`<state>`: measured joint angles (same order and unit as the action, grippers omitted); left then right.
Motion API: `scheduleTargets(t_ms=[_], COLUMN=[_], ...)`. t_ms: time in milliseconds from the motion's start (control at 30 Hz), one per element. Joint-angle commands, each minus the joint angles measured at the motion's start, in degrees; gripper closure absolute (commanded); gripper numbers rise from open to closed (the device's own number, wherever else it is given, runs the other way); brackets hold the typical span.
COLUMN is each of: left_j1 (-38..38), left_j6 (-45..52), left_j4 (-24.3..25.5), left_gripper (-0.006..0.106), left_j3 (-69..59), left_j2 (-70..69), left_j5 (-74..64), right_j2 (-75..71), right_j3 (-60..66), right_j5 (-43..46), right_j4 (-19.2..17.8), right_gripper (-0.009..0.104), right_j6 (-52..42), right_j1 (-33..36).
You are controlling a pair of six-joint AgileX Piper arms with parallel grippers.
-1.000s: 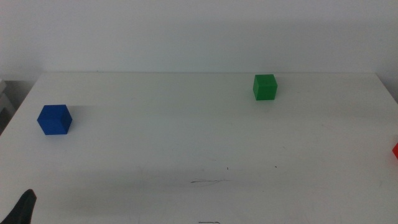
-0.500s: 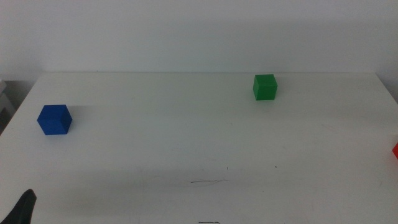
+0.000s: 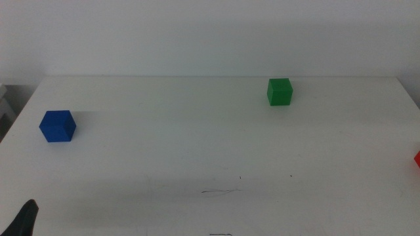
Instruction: Stack red cubes first, then green, then blue cubes in a specific spot.
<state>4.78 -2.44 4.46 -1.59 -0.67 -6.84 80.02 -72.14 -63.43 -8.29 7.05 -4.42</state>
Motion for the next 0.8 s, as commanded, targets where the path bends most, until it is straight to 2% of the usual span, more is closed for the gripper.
scheduleTargets(t_ms=[0,200,267,500,767], left_j1=[0.3,0.3,0.3,0.3,0.3], left_j6=[-0.1,-0.1,-0.1,-0.1,-0.1], left_j4=[-0.5,-0.5,-0.5,-0.5,-0.5], left_gripper=[0.007,0.007,0.007,0.007,0.007], left_j3=[0.1,0.1,0.1,0.1,0.1], left_j2=[-1.5,-1.5,-1.5,-1.5,-1.5], left_j5=[4.5,4.5,4.5,4.5,4.5], right_j2=[2.2,10.7,12.9,19.5,25.6], right_j3=[-4.7,-9.0,-9.9,-10.4,-10.4], right_j5=[0.6,-0.6,0.9,7.6,13.4], right_j4=[-1.1,4.9,5.9,5.9,5.9], right_gripper=[0.002,0.002,0.002,0.002,0.002], right_j6=[-2.7,-10.1,-13.2,-21.4,-22.0], right_j1=[-2.4,-9.8,-11.3,-13.0,-13.0])
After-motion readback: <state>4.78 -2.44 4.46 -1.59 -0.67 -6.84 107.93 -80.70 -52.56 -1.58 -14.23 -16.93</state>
